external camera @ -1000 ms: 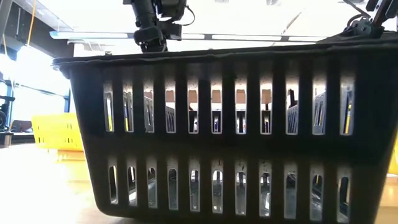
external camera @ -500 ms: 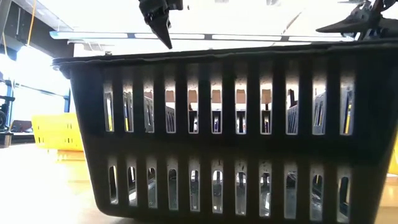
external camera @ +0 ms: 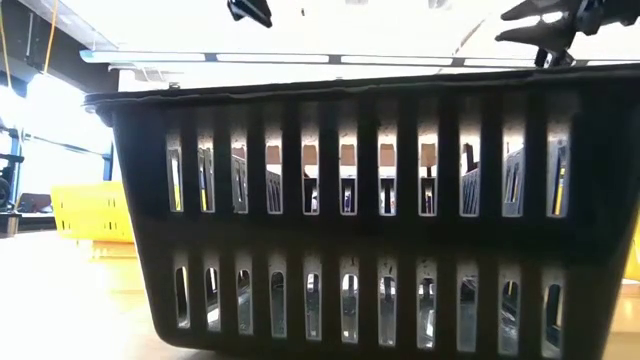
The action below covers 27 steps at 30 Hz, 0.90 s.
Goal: Stack baskets on shelf by color
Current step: Put the bottom right yellow bin on the shelf
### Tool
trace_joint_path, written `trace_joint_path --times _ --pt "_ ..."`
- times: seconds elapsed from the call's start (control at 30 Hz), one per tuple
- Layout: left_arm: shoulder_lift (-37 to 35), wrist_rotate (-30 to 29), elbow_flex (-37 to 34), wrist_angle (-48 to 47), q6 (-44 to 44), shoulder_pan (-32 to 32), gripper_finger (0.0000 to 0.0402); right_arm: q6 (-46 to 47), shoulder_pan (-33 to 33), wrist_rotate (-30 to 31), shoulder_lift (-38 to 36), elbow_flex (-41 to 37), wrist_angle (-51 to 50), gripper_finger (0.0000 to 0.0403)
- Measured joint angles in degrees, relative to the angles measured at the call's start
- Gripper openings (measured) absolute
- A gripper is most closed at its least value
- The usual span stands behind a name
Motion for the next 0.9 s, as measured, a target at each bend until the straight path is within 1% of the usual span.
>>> trace_joint_path --times 0.2,0.27,0.33,0.5,0.6,0.7,0.9 --pt "-0.8 0.2 0.0 0.1 -3.1 -5.3 0.0127 1.4 0.0 -7.3 8.6 6.6 -4.4 0.0092" --pt "-0.8 1.7 -0.1 0.2 -3.3 -7.2 0.0127 1.5 0.0 -9.2 11.4 8.0 -4.8 0.0092" --pt "-0.8 2.9 -1.1 1.2 -3.4 -9.5 0.0127 1.6 0.1 -11.2 14.0 8.8 -5.1 0.0092" --pt "-1.4 2.8 -5.0 2.6 -5.2 -13.6 0.0127 2.1 0.8 -15.3 20.1 10.1 -6.2 0.0092" --pt "-1.8 2.5 -7.1 2.7 -6.6 -15.7 0.0127 2.2 2.5 -15.7 23.3 10.7 -8.6 0.0092" --pt "-1.8 2.1 -9.2 2.6 -7.9 -17.6 0.0127 4.2 4.5 -15.8 26.0 11.2 -10.1 0.0092" --pt "-2.1 -3.7 -11.9 2.5 -13.3 -21.6 0.0127 6.1 9.0 -15.9 29.9 11.2 -10.3 0.0092"
